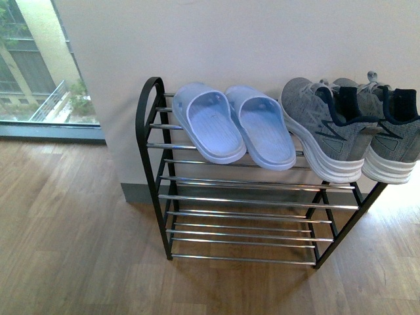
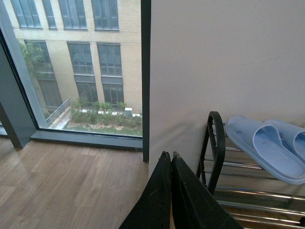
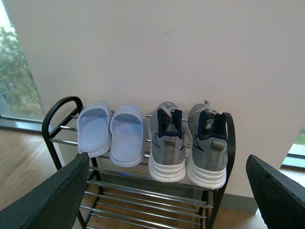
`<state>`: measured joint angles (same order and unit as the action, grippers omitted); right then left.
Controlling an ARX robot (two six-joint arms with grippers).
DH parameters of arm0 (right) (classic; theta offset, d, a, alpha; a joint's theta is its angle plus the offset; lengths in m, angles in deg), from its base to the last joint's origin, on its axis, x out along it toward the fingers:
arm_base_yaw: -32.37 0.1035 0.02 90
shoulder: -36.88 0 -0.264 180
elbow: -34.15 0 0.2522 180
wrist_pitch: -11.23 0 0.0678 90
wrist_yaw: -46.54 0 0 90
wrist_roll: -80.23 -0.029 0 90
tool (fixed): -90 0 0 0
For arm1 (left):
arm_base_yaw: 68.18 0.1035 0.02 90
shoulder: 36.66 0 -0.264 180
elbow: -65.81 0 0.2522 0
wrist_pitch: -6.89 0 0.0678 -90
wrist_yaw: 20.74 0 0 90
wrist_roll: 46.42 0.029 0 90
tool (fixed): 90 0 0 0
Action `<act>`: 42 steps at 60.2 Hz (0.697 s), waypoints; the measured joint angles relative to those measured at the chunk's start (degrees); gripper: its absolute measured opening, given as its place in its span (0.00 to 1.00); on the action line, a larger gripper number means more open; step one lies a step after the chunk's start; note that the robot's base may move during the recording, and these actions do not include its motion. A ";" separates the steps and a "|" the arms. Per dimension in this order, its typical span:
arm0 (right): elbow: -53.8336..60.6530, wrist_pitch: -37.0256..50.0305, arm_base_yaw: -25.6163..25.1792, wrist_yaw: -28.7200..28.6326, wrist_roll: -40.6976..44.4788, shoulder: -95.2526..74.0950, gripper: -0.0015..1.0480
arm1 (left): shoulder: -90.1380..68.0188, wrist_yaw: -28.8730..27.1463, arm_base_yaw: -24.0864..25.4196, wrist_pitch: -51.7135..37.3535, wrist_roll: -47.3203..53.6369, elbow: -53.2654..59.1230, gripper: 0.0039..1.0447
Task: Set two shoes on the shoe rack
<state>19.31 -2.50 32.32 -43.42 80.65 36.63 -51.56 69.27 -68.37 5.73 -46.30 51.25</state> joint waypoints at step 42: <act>0.00 0.00 0.00 0.00 0.00 0.00 0.91 | 13.92 -0.02 0.04 14.93 0.00 0.00 0.01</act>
<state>19.31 -2.50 32.32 -43.42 80.65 36.63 -37.63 69.25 -68.32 20.66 -46.30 51.25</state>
